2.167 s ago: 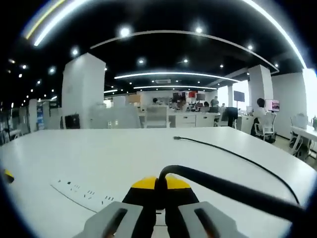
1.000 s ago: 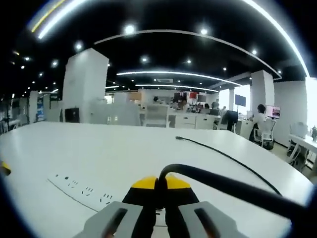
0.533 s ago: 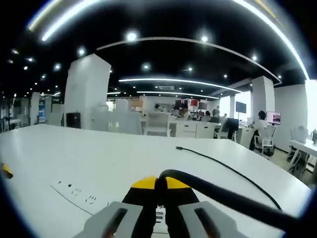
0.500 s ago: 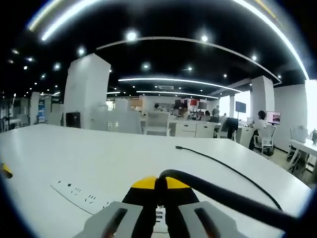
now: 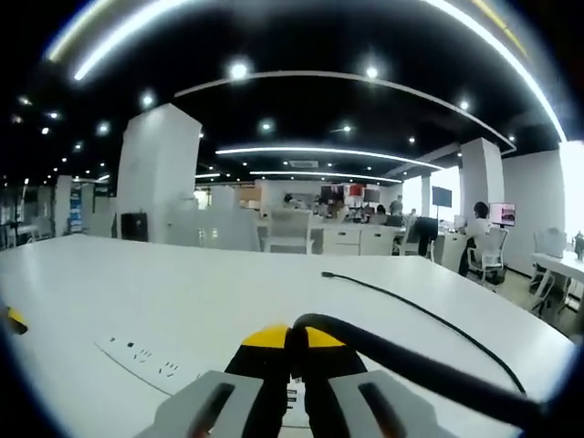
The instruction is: Locate the USB plug end of the data cable currently connected to the USB port on the desk. Grip the plug, withdraw it from the port, and place it onto the desktop.
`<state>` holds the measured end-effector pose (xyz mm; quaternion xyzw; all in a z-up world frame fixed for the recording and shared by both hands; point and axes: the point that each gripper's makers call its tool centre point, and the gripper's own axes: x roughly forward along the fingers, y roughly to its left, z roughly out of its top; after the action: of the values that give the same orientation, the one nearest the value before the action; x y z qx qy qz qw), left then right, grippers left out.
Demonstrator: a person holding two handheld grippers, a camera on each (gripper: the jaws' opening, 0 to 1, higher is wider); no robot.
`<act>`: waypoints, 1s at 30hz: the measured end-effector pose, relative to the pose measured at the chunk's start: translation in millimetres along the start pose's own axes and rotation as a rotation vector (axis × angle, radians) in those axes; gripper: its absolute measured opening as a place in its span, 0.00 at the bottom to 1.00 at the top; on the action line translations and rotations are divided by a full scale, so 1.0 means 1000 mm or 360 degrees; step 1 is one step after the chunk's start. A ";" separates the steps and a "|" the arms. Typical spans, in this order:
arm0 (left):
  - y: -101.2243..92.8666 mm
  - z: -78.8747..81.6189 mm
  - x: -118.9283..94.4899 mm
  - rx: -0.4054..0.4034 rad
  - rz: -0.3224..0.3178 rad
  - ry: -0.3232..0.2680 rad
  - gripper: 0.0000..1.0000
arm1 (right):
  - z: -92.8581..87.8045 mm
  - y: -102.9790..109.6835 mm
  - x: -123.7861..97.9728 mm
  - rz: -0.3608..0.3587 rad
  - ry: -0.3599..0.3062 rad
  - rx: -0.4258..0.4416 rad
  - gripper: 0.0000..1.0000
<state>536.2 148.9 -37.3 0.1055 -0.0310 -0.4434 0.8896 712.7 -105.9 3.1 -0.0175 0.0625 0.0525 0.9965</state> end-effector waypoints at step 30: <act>-0.003 0.001 -0.001 -0.0001 -0.0011 0.0002 0.54 | 0.011 0.051 -0.085 0.0420 -0.0192 0.0141 0.06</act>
<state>533.3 147.6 -36.9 0.1055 -0.0299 -0.4463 0.8882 625.0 -63.6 23.7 0.0381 0.0065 0.1811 0.9827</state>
